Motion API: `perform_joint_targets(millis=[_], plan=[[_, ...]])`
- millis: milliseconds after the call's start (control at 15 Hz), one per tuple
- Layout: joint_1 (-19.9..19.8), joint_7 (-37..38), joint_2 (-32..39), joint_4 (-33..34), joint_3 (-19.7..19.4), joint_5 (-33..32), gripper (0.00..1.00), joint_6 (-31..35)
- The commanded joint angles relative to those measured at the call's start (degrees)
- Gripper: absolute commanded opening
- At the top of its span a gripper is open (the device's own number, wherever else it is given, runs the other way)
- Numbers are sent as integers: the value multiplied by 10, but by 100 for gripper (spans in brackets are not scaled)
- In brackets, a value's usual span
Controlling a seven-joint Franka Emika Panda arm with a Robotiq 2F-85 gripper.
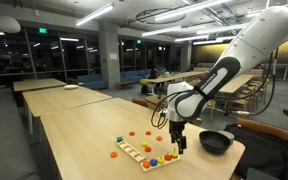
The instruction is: Place the yellow ring at the front of the table on the wooden board, remove the yellow ring on the right from the wooden board
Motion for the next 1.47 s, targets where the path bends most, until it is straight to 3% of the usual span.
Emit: perform_joint_targets(millis=[0, 1400], plan=[[2, 2, 12, 2, -1, 4, 100, 30], [-26, 18, 112, 61, 0, -1, 100, 85]])
